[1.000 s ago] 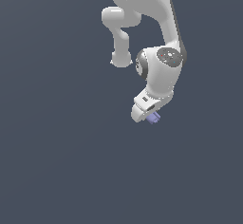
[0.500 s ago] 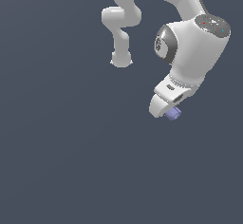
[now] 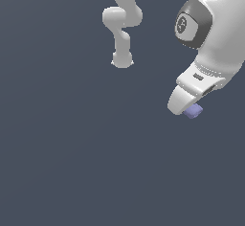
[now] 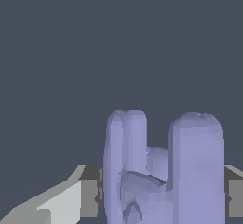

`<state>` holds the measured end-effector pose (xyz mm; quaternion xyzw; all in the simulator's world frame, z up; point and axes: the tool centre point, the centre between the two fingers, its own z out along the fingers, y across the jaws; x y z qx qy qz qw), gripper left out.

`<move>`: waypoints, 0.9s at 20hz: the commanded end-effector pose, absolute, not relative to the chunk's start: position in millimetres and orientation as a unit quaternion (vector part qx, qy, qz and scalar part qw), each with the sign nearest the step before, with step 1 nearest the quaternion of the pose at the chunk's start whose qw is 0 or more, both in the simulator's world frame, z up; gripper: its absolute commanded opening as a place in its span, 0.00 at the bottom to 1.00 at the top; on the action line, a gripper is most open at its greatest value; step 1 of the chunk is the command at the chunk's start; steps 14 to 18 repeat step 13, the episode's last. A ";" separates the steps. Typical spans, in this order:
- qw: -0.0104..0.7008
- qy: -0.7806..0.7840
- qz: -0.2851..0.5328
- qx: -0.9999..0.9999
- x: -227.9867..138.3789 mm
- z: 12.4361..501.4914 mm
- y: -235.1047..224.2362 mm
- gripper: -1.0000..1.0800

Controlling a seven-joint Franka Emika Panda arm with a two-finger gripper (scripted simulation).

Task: Pick up the object and move it to a goal position.

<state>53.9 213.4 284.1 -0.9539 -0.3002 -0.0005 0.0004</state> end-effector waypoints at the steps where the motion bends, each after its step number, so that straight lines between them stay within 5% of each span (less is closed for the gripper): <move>1: 0.000 -0.300 0.000 -0.954 58.0 293.1 218.5 0.00; 18: 0.000 -0.300 0.000 -0.954 66.0 308.9 228.3 0.00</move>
